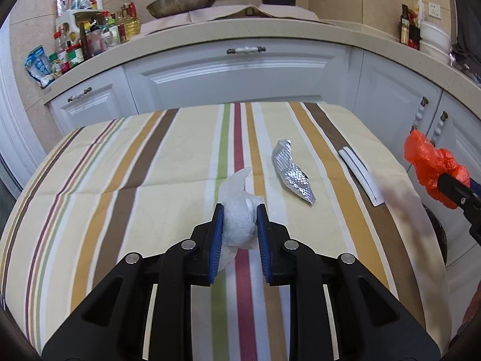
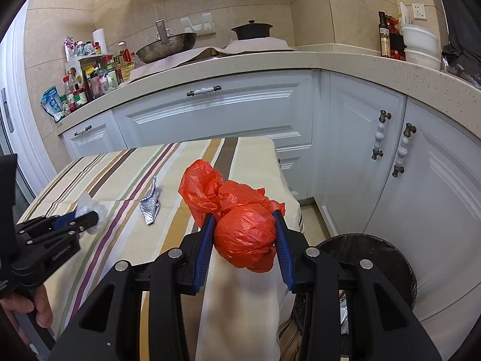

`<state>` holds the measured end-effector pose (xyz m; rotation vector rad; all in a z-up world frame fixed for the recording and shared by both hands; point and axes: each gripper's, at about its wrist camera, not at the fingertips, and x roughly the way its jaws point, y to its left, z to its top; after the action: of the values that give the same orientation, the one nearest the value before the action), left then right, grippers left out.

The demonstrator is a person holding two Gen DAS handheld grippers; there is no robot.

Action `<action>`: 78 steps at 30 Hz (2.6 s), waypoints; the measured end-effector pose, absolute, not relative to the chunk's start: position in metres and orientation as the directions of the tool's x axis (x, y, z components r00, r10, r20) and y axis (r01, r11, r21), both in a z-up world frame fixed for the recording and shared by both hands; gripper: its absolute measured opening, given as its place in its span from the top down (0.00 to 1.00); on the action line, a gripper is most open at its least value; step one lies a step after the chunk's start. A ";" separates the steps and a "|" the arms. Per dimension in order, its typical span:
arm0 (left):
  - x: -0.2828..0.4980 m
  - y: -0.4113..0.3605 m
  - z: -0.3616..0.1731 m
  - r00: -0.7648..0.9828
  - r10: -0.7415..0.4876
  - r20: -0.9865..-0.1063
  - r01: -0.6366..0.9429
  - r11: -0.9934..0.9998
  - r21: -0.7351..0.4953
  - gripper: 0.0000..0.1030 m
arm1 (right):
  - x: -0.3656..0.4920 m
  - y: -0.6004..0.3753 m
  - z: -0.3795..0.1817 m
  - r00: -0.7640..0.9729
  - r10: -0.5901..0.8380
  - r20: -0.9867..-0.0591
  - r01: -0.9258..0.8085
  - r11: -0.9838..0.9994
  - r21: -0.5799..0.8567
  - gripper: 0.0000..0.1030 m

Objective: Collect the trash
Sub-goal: 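Carry the white wrapper and red bag over the bin with both grippers, then open both grippers over the bin to drop the items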

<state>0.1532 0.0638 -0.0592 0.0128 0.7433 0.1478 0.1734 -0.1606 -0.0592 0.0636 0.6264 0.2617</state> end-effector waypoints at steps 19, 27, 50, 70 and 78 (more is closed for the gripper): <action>0.108 -0.017 -0.007 0.842 -0.015 -0.539 0.047 0.998 0.046 0.80 | 0.123 -0.230 -0.045 0.840 0.047 -0.540 -0.010 0.997 0.071 0.62; 0.112 -0.083 -0.011 0.834 -0.121 -0.539 0.173 0.984 0.048 0.80 | 0.107 -0.275 -0.049 0.840 -0.055 -0.540 0.102 0.993 0.057 0.62; 0.151 -0.204 -0.043 0.812 -0.186 -0.553 0.306 0.943 0.132 0.80 | 0.121 -0.336 -0.082 0.805 -0.121 -0.581 0.211 0.973 0.090 0.62; 0.187 -0.233 -0.063 0.812 -0.155 -0.563 0.292 0.942 0.163 0.44 | 0.143 -0.344 -0.097 0.780 -0.138 -0.610 0.249 0.963 0.101 0.51; 0.188 -0.230 -0.063 0.808 -0.146 -0.570 0.288 0.943 0.167 0.35 | 0.140 -0.345 -0.097 0.782 -0.158 -0.603 0.265 0.960 0.091 0.42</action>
<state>0.1884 -0.2299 -0.0629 0.2518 0.5861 -0.2343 0.1395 -0.3453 -0.0967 0.1749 0.6337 -0.2297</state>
